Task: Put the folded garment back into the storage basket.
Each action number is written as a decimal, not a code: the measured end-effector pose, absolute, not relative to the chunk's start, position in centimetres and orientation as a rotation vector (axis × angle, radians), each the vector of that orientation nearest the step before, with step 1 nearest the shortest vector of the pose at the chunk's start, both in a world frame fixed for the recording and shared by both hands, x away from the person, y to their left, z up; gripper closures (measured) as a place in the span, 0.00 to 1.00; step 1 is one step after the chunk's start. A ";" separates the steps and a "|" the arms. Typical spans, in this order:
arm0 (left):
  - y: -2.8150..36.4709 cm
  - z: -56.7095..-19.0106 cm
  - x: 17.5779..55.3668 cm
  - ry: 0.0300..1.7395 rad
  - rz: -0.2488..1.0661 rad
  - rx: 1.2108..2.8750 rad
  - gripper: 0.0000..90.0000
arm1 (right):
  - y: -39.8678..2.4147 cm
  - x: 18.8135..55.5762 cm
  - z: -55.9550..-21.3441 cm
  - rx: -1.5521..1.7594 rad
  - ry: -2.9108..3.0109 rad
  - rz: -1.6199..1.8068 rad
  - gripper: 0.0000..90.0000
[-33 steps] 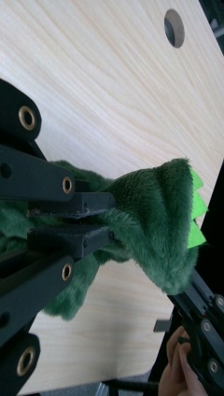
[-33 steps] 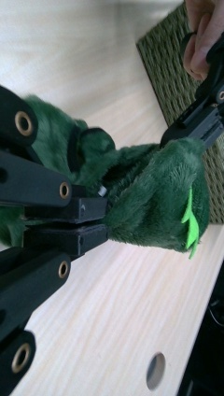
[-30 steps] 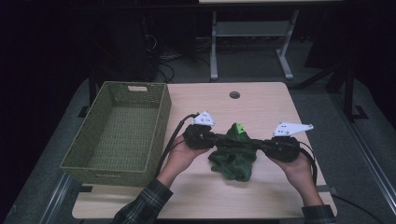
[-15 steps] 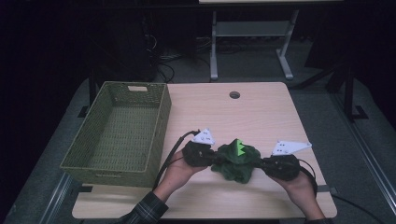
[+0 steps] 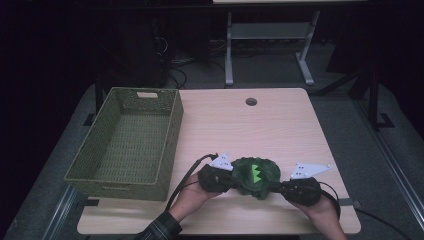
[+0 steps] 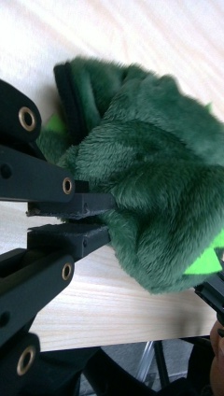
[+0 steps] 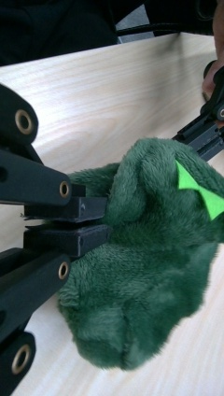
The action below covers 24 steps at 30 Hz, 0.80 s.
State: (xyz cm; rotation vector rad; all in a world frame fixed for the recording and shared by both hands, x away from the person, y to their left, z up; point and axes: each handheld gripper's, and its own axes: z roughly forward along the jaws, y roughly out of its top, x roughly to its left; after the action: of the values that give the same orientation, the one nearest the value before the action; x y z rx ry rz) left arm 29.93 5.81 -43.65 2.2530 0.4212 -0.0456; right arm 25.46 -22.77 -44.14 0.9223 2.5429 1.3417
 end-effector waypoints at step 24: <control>6.6 -43.5 27.1 0.404 -0.026 2.308 0.62 | -23.8 23.5 -44.8 0.976 2.566 1.369 0.63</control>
State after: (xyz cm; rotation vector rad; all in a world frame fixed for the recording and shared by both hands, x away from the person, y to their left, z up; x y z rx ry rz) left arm 27.05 6.60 -43.47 2.3080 0.4035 -0.0259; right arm 23.52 -23.76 -44.83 0.9760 2.5662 1.3688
